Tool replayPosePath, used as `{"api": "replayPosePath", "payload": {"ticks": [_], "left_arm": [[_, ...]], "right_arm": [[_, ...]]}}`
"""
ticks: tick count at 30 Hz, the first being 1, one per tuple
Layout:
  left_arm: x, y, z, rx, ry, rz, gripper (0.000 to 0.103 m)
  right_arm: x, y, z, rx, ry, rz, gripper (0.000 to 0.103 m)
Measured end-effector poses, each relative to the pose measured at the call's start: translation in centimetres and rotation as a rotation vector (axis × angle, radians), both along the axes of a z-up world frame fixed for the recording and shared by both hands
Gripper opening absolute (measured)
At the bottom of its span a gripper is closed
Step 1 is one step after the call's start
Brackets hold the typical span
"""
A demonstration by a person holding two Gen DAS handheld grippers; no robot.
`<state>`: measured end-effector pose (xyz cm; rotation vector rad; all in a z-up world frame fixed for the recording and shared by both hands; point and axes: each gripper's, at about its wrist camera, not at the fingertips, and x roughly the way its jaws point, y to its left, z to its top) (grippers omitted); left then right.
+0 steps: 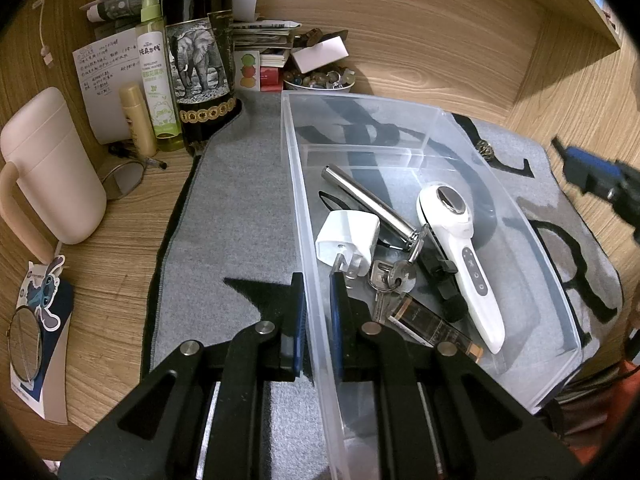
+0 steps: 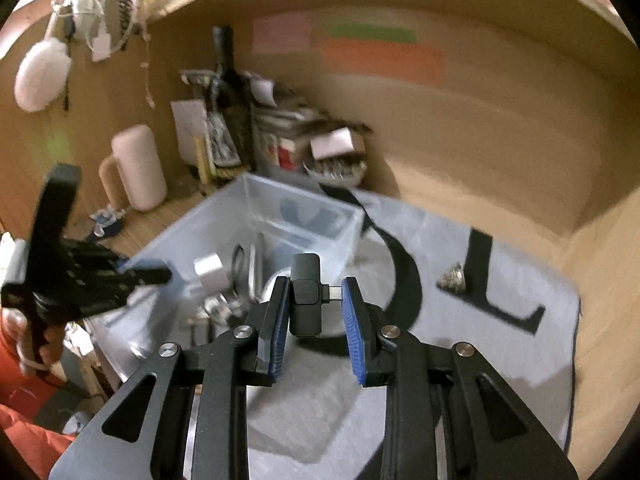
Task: Organize rigid objects
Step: 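Carry the black USB stick into the clear box and release it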
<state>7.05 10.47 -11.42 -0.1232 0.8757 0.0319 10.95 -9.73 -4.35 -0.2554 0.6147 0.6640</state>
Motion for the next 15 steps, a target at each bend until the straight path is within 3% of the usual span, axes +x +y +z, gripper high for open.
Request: {"api": "replayPosePath", "payload": {"ticks": [8, 15], "left_arm": [[0.0, 0.0, 0.0, 0.000, 0.000, 0.000, 0.010], [0.0, 0.0, 0.0, 0.000, -0.001, 0.000, 0.010]], "right_arm": [[-0.6, 2.9, 0.8, 0.007, -0.029, 0.073, 0.024], [-0.6, 5.5, -0.3, -0.020, 0.012, 0.137, 0.024]]}}
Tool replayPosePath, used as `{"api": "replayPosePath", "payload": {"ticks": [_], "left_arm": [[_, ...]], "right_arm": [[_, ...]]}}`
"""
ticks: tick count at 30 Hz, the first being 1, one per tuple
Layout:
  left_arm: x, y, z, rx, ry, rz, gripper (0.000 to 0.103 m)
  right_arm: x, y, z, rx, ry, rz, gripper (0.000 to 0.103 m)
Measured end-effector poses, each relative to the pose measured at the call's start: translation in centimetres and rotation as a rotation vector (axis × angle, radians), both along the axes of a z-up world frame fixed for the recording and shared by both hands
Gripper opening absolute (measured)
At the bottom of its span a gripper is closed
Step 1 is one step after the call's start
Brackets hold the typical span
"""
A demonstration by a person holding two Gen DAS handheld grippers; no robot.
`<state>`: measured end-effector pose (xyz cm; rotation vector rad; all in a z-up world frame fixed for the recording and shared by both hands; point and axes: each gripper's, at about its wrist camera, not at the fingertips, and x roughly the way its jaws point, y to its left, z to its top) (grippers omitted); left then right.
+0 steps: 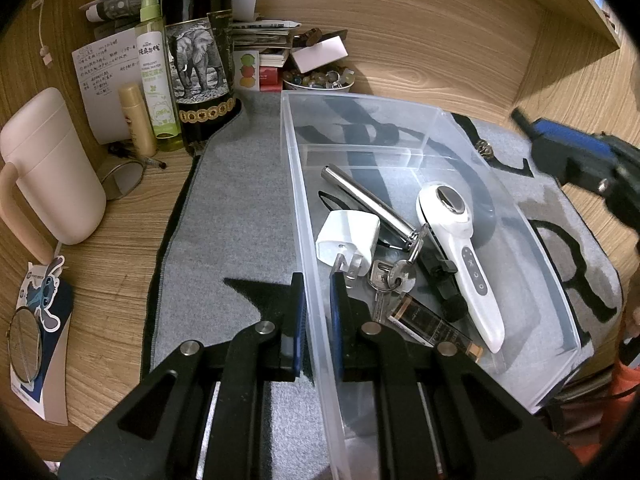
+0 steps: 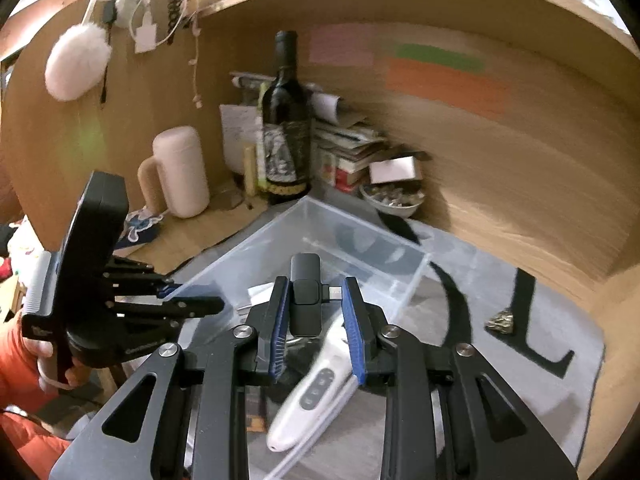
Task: Organize rigid objects
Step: 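Carry the black USB stick into the clear box and release it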
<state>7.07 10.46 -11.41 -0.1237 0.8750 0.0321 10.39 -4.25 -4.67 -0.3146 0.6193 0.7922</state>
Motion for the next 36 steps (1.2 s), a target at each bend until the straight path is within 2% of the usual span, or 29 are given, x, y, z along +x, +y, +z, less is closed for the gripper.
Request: {"api": "replayPosePath", "payload": {"ticks": [15, 18, 25, 27, 29, 33, 35, 36], "left_arm": [[0.1, -0.1, 0.1, -0.002, -0.002, -0.001, 0.010], [0.1, -0.2, 0.1, -0.003, -0.003, -0.002, 0.010], [0.1, -0.3, 0.1, -0.005, -0.003, -0.003, 0.010], [0.1, -0.3, 0.1, -0.006, -0.003, -0.003, 0.010], [0.1, -0.3, 0.1, -0.004, -0.003, -0.003, 0.010], [0.1, -0.3, 0.1, -0.004, -0.003, -0.003, 0.010], [0.1, -0.3, 0.1, -0.003, -0.004, -0.003, 0.010], [0.1, -0.3, 0.1, -0.003, -0.004, -0.003, 0.010]], "right_arm": [[0.8, 3.7, -5.2, -0.186, 0.133, 0.081, 0.024], [1.1, 3.9, -5.8, -0.198, 0.158, 0.083, 0.024], [0.7, 4.1, -5.8, -0.214, 0.150, 0.097, 0.024], [0.6, 4.1, -5.7, -0.212, 0.148, 0.098, 0.028], [0.5, 4.0, -5.5, -0.201, 0.141, 0.092, 0.039], [0.6, 3.3, -4.5, -0.169, 0.122, 0.084, 0.045], [0.6, 2.9, -3.8, -0.151, 0.107, 0.072, 0.054], [0.6, 2.5, -3.2, -0.136, 0.092, 0.064, 0.055]]}}
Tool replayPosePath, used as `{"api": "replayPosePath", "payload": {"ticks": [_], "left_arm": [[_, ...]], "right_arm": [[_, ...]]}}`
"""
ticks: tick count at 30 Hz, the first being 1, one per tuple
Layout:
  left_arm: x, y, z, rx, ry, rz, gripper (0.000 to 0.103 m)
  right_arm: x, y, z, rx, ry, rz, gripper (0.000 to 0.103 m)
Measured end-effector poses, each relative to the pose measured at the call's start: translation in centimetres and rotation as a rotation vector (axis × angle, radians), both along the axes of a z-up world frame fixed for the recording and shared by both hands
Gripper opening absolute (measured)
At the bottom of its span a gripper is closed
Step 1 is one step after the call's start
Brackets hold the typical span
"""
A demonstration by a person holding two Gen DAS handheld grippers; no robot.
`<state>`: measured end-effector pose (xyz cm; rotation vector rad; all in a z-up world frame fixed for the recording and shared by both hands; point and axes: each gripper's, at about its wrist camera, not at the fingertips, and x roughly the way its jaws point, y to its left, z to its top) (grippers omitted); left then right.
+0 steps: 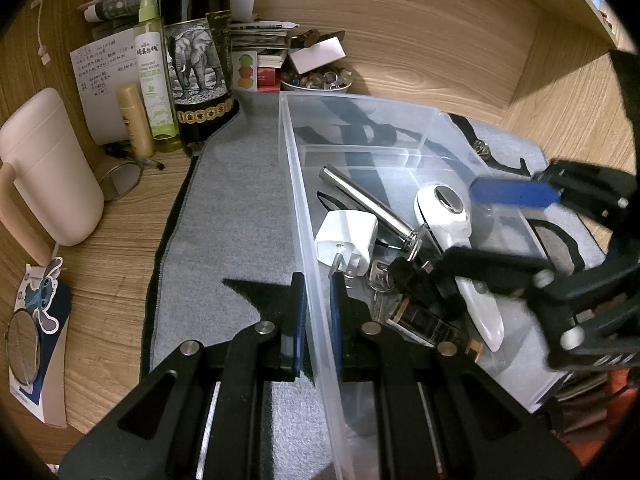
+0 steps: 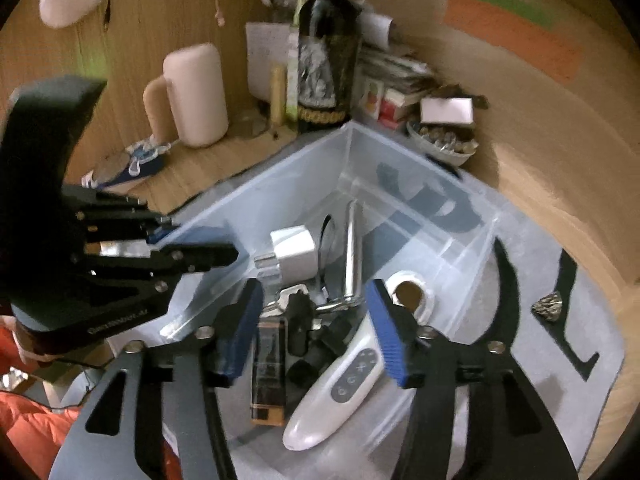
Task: Organize rigid objects
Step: 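Carry the black USB stick into the clear box and release it, then move the right tool to the metal ornament and grasp it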
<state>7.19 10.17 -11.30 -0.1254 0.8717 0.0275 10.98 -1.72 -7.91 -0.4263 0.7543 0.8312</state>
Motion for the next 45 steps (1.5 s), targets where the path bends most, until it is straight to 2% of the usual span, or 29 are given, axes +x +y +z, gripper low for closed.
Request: {"api": "replayPosePath", "payload": {"ticks": [5, 10, 13, 17, 21, 24, 30, 33, 36, 37, 39, 40, 45], "left_arm": [[0.0, 0.0, 0.0, 0.000, 0.000, 0.000, 0.010], [0.0, 0.0, 0.0, -0.001, 0.000, 0.000, 0.010], [0.0, 0.0, 0.0, 0.000, 0.000, -0.001, 0.010], [0.0, 0.0, 0.0, -0.001, 0.000, 0.000, 0.010], [0.0, 0.0, 0.0, -0.001, 0.000, 0.000, 0.010], [0.0, 0.1, 0.0, -0.004, 0.000, 0.002, 0.010], [-0.1, 0.2, -0.1, -0.014, 0.000, 0.009, 0.010], [-0.1, 0.2, -0.2, -0.014, 0.000, 0.010, 0.010], [-0.1, 0.2, -0.2, -0.018, 0.001, 0.010, 0.010], [-0.1, 0.2, -0.2, -0.018, 0.001, 0.010, 0.010], [-0.1, 0.2, -0.2, -0.019, 0.000, 0.009, 0.010], [-0.1, 0.3, -0.2, -0.020, 0.001, 0.010, 0.010], [-0.1, 0.3, -0.2, -0.021, 0.001, 0.010, 0.010]], "right_arm": [[0.3, -1.8, 2.5, 0.054, -0.065, -0.055, 0.066], [2.3, -4.8, 4.6, 0.115, -0.106, -0.151, 0.066], [4.2, -6.9, 5.2, 0.120, -0.139, -0.238, 0.066], [7.3, -10.0, 5.1, 0.127, -0.131, -0.356, 0.066], [10.5, -12.7, 3.6, 0.114, -0.094, -0.460, 0.066], [13.1, -13.9, 1.0, 0.096, -0.027, -0.515, 0.066], [16.9, -14.5, -4.2, 0.057, 0.095, -0.561, 0.066], [18.0, -14.5, -6.0, 0.028, 0.121, -0.570, 0.064], [18.8, -14.3, -7.6, -0.006, 0.158, -0.569, 0.053], [18.9, -14.3, -7.9, -0.009, 0.164, -0.567, 0.045], [18.7, -14.3, -7.8, -0.007, 0.141, -0.563, 0.040], [18.7, -14.3, -7.7, -0.007, 0.143, -0.560, 0.034], [18.0, -14.2, -6.7, 0.014, 0.124, -0.551, 0.033]]}}
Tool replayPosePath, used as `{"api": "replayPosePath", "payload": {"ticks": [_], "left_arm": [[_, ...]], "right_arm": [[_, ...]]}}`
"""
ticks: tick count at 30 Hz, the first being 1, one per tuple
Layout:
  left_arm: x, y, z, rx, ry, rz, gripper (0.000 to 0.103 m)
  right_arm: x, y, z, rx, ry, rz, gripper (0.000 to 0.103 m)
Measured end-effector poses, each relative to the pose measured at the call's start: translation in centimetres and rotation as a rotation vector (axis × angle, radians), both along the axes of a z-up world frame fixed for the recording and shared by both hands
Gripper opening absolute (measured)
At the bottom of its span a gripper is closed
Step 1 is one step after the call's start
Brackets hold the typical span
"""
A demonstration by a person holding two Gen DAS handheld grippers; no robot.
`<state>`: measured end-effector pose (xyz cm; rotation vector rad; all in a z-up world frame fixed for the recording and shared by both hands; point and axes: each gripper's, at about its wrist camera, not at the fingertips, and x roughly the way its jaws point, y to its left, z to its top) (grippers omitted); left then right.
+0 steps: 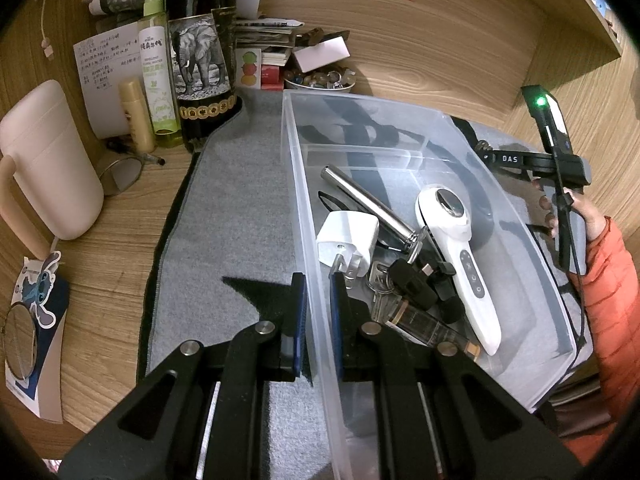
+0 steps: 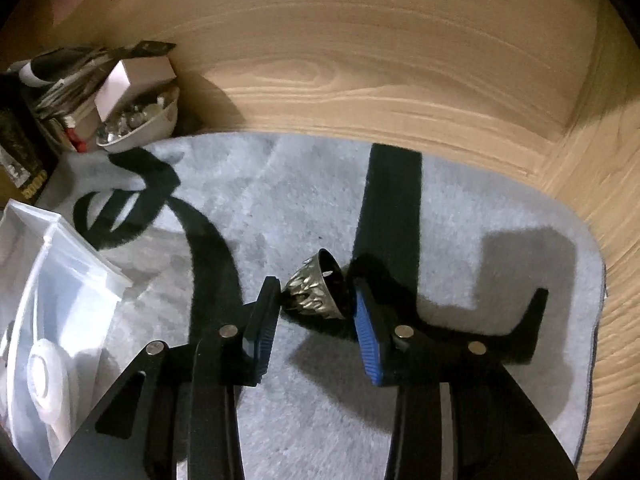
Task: Organize rigid objects
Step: 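Move the right tool to the metal ornament and grasp it, then carry the metal ornament into the clear box and open the right tool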
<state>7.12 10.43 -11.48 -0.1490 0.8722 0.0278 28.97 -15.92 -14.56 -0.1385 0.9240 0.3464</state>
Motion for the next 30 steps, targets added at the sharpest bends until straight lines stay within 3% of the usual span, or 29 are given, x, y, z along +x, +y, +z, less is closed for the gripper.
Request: {"api": "replayPosePath", "payload": {"ticks": [18, 25, 30], "left_arm": [[0.0, -0.1, 0.0, 0.015, 0.000, -0.003, 0.010], [0.1, -0.1, 0.1, 0.019, 0.000, -0.004, 0.010], [0.0, -0.1, 0.0, 0.020, -0.001, -0.005, 0.010]], "right_arm": [[-8.8, 3.8, 10.9, 0.089, -0.260, 0.174, 0.033], [-12.0, 6.2, 12.4, 0.114, -0.313, 0.268, 0.034], [-14.2, 8.2, 12.2, 0.130, -0.301, 0.355, 0.034]]}}
